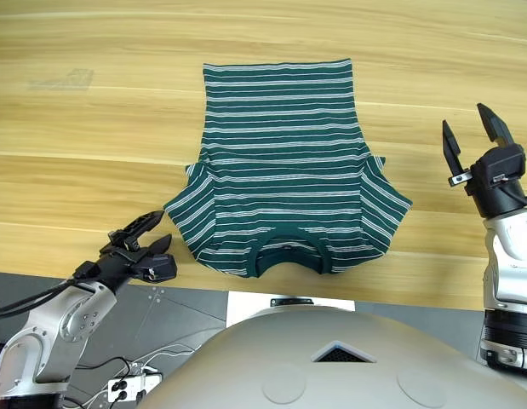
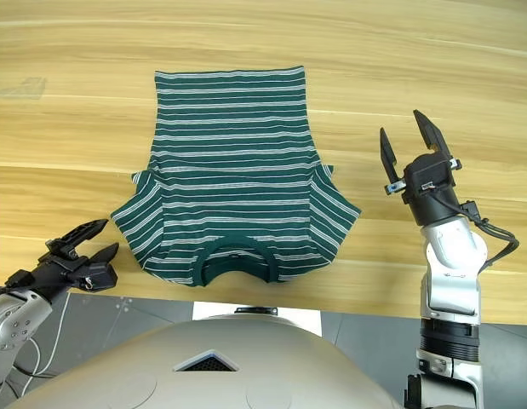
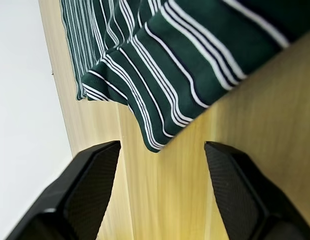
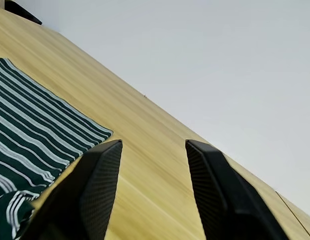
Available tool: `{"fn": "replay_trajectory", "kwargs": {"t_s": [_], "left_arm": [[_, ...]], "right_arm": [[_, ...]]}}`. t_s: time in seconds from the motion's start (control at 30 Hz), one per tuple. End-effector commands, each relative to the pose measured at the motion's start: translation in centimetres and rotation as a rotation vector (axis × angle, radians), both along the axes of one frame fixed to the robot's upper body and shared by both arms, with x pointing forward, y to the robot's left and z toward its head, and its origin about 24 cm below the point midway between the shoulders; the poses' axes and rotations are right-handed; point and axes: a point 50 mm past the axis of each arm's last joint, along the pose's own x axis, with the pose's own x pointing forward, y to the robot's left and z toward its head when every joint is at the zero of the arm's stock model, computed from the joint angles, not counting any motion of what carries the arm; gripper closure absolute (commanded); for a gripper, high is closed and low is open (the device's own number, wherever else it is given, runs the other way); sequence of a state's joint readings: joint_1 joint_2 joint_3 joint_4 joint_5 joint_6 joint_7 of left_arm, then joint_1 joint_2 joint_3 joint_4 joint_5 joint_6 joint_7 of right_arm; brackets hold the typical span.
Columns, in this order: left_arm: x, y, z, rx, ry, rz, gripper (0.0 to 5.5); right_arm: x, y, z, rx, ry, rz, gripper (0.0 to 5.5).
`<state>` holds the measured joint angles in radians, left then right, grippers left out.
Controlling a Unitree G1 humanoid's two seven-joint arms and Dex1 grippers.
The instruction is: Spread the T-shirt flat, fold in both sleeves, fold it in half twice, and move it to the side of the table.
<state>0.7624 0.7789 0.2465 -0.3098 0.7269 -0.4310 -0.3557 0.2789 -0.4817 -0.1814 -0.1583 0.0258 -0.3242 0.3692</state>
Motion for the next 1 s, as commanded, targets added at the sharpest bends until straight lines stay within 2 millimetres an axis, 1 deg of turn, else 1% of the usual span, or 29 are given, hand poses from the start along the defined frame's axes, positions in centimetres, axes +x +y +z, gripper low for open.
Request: {"fn": "replay_trajectory", "kwargs": {"t_s": [0.03, 0.1, 0.2, 0.33, 0.43, 0.47, 0.57, 0.67, 0.7, 0.83, 0.9, 1.0], "left_arm": [[-0.4, 0.3, -1.7, 0.026, 0.087, 0.000, 2.37], [0.1, -0.2, -2.3, 0.009, 0.089, -0.029, 2.37], [1.0, -0.5, -2.5, 0.000, 0.074, -0.044, 2.37], [1.4, -0.6, -3.2, 0.002, 0.077, -0.052, 2.37], [1.5, -0.6, -3.5, 0.003, 0.073, -0.045, 2.37], [1.3, -0.5, -3.6, 0.005, 0.079, -0.041, 2.59], [1.5, -0.1, -3.8, 0.021, 0.084, -0.033, 3.02], [1.7, -0.2, -4.0, 0.015, 0.085, -0.035, 3.52], [1.7, -0.3, -4.1, 0.013, 0.086, -0.036, 3.80], [1.9, -0.3, -4.2, 0.014, 0.080, -0.013, 4.48], [2.0, -0.1, -4.2, 0.019, 0.073, 0.006, 4.91], [2.3, 0.0, -4.2, 0.024, 0.060, 0.019, 5.30]], "right_arm": [[-0.2, -0.5, 0.5, -0.011, -0.011, -0.011, 3.16], [0.0, -0.4, 0.8, -0.010, -0.021, -0.004, 3.16], [-0.3, -0.2, 0.6, -0.002, -0.019, -0.002, 3.16], [-0.7, -0.2, 0.2, 0.011, -0.012, -0.014, 3.16], [-0.7, -0.3, 0.4, 0.020, -0.018, -0.018, 3.16], [-0.7, -0.3, 0.4, 0.024, -0.018, -0.016, 3.16], [-0.9, -0.4, 0.3, 0.029, -0.018, -0.025, 3.16], [-1.0, -0.5, 0.2, 0.033, -0.018, -0.027, 3.16], [-1.0, -0.5, 0.2, 0.033, -0.017, -0.027, 3.16], [-1.1, -0.5, 0.0, 0.035, -0.015, -0.021, 3.16], [-1.2, -0.5, -0.1, 0.036, -0.013, -0.020, 3.16], [-1.5, -0.4, -0.5, 0.040, -0.005, -0.024, 3.16]]}}
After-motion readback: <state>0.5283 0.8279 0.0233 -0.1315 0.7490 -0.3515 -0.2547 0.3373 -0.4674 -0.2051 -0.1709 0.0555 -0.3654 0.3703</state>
